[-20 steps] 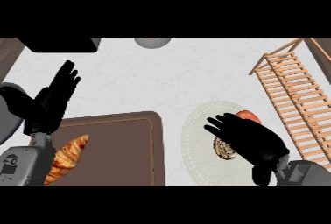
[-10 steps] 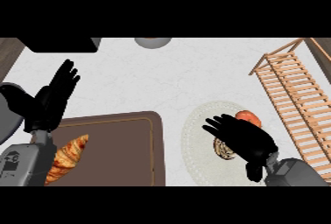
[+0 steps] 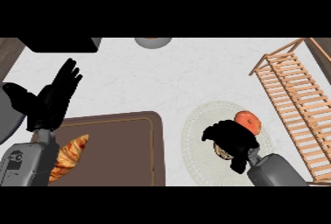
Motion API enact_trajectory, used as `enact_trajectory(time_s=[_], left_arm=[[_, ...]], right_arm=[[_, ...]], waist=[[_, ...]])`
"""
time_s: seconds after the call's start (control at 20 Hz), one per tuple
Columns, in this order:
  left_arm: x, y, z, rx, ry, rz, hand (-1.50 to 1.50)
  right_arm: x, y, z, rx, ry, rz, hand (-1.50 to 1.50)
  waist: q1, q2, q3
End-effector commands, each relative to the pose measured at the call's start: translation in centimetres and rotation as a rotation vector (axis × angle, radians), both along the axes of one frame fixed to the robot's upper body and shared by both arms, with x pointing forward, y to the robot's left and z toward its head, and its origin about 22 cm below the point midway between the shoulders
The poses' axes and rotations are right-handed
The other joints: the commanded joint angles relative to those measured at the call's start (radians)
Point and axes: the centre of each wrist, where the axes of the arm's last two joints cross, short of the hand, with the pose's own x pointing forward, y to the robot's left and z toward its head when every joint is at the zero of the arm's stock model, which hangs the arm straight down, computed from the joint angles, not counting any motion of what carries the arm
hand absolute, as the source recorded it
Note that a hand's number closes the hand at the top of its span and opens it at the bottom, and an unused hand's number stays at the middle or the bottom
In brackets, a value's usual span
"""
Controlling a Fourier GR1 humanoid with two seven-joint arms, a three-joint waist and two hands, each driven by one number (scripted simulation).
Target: Pick the cupcake from the placemat and place it in the tiered shelf
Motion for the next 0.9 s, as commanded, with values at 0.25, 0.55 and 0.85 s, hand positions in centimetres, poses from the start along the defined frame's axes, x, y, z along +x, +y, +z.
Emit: enact_trajectory(time_s=[0.25, 0.55, 0.85], left_arm=[[-1.3, -1.5, -0.6, -0.003, 0.004, 0.010, 0.00], [-0.6, -0.5, 0.9, 0.003, -0.001, -0.006, 0.00], [-1.0, 1.3, -0.2, 0.006, 0.007, 0.051, 0.00]], right_arm=[[-1.4, 0.3, -2.9, 0.028, -0.082, 0.126, 1.50], [0.0, 4.1, -0.6, 0.135, -0.143, -0.002, 1.50], [-6.1, 7.0, -2.0, 0.208, -0.119, -0.524, 1.50]], waist=[[0.001, 0.001, 0.002], [0.002, 0.001, 0.001], [-0.041, -0.006, 0.001]])
